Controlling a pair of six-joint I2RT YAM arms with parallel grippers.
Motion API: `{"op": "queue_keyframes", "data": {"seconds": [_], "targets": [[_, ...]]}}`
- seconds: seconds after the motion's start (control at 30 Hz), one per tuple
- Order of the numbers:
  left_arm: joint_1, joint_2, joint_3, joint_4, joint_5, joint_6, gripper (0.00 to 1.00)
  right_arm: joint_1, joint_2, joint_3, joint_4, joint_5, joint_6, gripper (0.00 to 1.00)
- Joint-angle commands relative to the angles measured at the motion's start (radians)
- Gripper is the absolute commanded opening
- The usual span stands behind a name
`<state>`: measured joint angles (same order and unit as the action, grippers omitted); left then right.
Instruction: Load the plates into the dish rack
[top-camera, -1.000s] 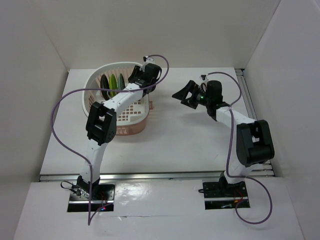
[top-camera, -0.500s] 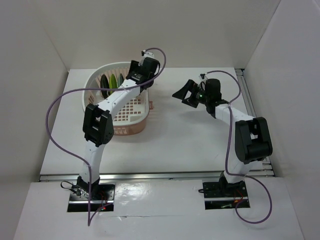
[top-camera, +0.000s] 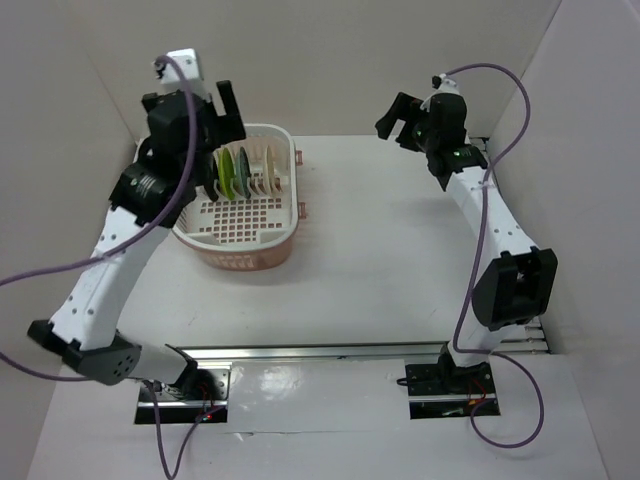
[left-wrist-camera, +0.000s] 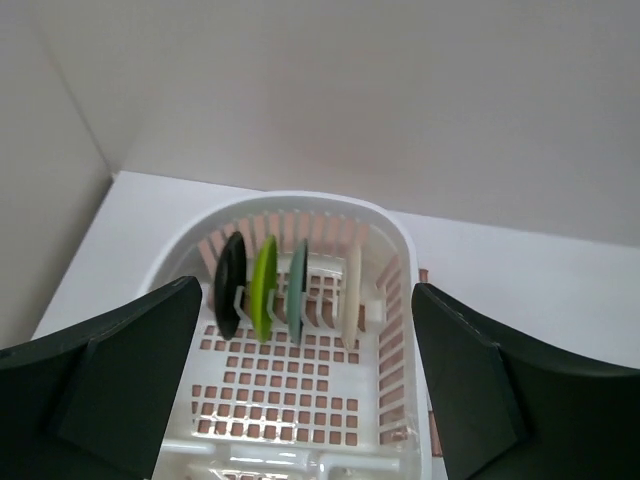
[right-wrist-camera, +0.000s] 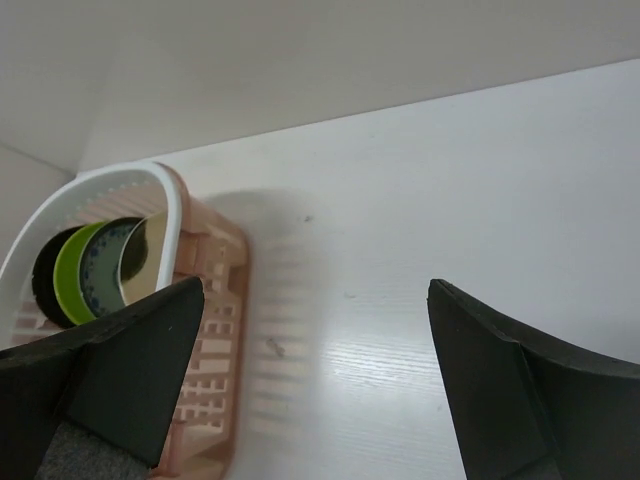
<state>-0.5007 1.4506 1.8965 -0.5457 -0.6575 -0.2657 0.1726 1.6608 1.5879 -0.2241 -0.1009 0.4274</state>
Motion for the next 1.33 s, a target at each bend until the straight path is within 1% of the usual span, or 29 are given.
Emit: {"op": "queue_keyframes", "data": {"seconds": [0.0,0.07,0.1,0.17,0.3,0.43,0.53,0.67,0.7,0.77,0.93,1.0,1.3], "targets": [[0.017,-0.042,-0.095,-0.022,-0.109,-0.05,1.0,-0.018,-0.085,0.041,-0.106,0.13,-0.056,1.0],[0.028,-0.125,-0.135,-0.007,-0.14,-0.05,1.0,-0.018,-0.107,0.066,-0.118,0.159,-0.056,1.0],[0.039,-0.157,-0.189,0.027,-0.14,-0.05,1.0,-0.018,-0.12,0.076,-0.118,0.168,-0.065,1.0],[0.048,-0.244,-0.238,0.038,-0.149,-0.041,1.0,-0.018,-0.145,0.09,-0.127,0.168,-0.065,1.0],[0.048,-0.324,-0.321,0.038,-0.195,-0.021,1.0,-0.018,-0.17,0.103,-0.127,0.168,-0.056,1.0],[0.048,-0.367,-0.367,0.038,-0.195,-0.009,1.0,-0.018,-0.191,0.103,-0.127,0.178,-0.056,1.0],[0.048,-0.39,-0.395,0.038,-0.241,-0.009,1.0,-0.018,-0.226,0.083,-0.117,0.198,-0.056,1.0],[0.057,-0.4,-0.421,0.049,-0.241,-0.009,1.0,-0.018,-0.263,0.083,-0.107,0.221,-0.056,1.0],[0.066,-0.4,-0.421,0.049,-0.214,-0.009,1.0,-0.018,-0.263,0.083,-0.118,0.221,-0.056,1.0],[0.067,-0.409,-0.43,0.049,-0.205,-0.021,1.0,-0.018,-0.276,0.067,-0.118,0.221,-0.056,1.0],[0.067,-0.42,-0.43,0.049,-0.215,-0.041,1.0,-0.018,-0.325,0.047,-0.118,0.24,-0.056,1.0],[0.067,-0.42,-0.41,0.049,-0.224,-0.041,1.0,-0.018,-0.325,0.047,-0.118,0.24,-0.056,1.0],[0.067,-0.438,-0.41,0.02,-0.202,-0.041,1.0,-0.018,-0.335,0.029,-0.127,0.221,-0.056,1.0]]}}
